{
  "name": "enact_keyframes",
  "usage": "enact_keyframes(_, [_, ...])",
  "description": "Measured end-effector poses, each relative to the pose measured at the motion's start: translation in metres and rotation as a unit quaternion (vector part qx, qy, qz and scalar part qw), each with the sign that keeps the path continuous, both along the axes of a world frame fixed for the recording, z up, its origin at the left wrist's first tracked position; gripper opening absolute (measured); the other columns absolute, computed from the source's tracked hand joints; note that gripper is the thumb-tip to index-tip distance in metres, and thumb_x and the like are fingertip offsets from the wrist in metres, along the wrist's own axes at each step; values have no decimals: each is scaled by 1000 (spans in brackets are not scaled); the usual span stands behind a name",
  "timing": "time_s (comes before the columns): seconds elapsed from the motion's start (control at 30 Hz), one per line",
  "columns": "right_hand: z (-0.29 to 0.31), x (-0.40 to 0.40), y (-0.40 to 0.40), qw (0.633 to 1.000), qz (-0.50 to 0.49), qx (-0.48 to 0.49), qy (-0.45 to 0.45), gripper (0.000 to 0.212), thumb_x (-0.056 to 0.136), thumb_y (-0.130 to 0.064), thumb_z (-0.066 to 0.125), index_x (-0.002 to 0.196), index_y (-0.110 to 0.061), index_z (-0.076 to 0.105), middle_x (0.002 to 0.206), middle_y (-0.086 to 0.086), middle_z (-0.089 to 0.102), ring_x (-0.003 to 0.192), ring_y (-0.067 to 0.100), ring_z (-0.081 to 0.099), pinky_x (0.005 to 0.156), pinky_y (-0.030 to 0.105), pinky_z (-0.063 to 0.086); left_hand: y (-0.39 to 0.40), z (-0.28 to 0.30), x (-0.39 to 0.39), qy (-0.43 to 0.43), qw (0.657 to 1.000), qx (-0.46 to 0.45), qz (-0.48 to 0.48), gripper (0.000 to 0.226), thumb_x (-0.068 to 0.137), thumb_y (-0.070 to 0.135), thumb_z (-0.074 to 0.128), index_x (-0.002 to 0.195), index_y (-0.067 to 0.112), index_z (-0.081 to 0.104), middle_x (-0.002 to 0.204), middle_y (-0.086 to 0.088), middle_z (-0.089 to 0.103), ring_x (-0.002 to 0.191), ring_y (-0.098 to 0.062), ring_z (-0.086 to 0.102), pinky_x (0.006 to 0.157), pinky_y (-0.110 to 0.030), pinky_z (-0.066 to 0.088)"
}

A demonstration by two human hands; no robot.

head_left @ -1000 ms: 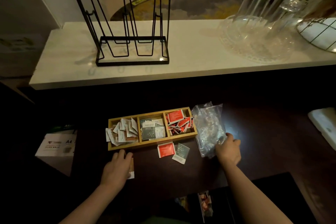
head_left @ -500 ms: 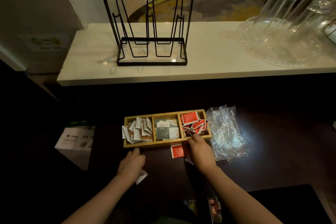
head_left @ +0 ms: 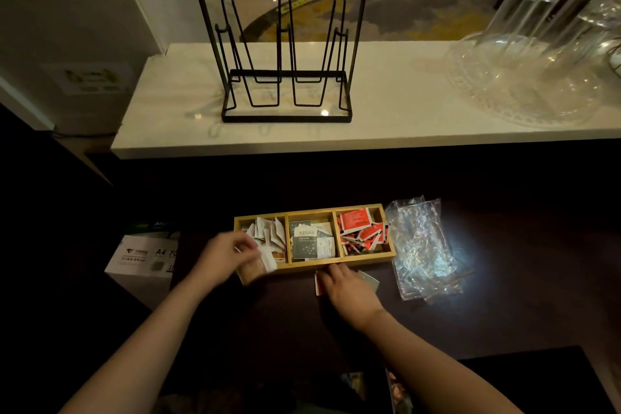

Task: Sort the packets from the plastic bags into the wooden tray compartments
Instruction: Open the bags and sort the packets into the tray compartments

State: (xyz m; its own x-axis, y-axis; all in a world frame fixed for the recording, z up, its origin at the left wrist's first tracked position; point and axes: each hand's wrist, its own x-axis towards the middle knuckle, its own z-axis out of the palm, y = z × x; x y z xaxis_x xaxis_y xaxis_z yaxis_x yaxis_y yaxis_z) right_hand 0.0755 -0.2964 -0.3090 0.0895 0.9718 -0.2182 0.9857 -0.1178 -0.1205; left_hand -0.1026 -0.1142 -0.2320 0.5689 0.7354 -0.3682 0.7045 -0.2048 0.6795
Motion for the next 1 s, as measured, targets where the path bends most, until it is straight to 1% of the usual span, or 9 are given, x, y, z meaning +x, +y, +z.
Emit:
enact_keyframes(0.07, [1,-3,3,1000,2,-8,-4,41,92,-9,46,132,-4,40,136,19,42,124,35,42,93,45,49,16,0,4,-54,993,-5,102,9,86,13,64,95,12,63,93,-2,62,84,-15,60,67,-23,50])
enact_keyframes(0.17, [1,-4,6,1000,-1,-15,-10,36,92,-8,46,128,-2,43,133,21,44,121,36,45,87,45,52,25,-15,10,-81,973,-38,214,12,85,12,66,97,8,63,98,-11,65,91,-27,63,78,-41,55])
enact_keyframes(0.3, [1,-4,9,999,-13,-35,-5,33,91,-5,45,123,-3,46,129,20,49,119,35,47,91,45,50,21,-34,20,-83,951,-12,299,15,84,11,68,97,5,64,99,-15,68,94,-31,65,79,-42,55])
enact_keyframes(0.43, [11,2,12,998,-35,-39,32,34,89,-6,51,123,-8,48,127,14,54,118,30,50,95,40,48,3,-43,30,-8,970,154,187,24,83,13,68,103,8,55,103,-10,62,88,-26,62,64,-31,46])
enact_keyframes(0.57, [29,16,3,986,-51,37,153,35,88,-14,56,122,-21,52,122,3,61,112,18,58,92,30,47,-2,-53,27,91,957,274,25,16,90,16,56,105,14,53,112,-8,58,84,-24,61,55,-30,42])
enact_keyframes(0.67, [40,33,1,946,-156,183,219,30,87,-16,61,115,-25,57,114,-7,66,103,8,63,88,26,53,-1,-57,27,152,946,283,-34,23,90,18,52,114,17,52,115,-7,56,98,-25,57,61,-34,50])
enact_keyframes(0.77, [51,69,13,880,-302,290,225,19,91,-16,56,107,-20,65,102,-4,68,93,12,62,78,28,51,-4,-57,29,178,942,280,-60,33,90,17,51,122,16,50,121,-8,54,111,-26,52,69,-37,53])
enact_keyframes(0.87, [58,107,26,870,-366,293,154,14,91,-20,59,101,-18,68,94,3,67,89,21,60,68,26,41,-4,-58,28,164,950,259,-60,34,91,18,50,124,16,51,125,-7,53,116,-25,49,75,-37,54])
enact_keyframes(1.0, [59,117,37,883,-343,249,201,26,87,-4,58,107,-16,69,100,5,66,91,19,63,71,18,44,-5,-49,27,125,965,231,-10,28,91,21,50,118,15,55,122,-5,56,112,-22,51,78,-35,51])
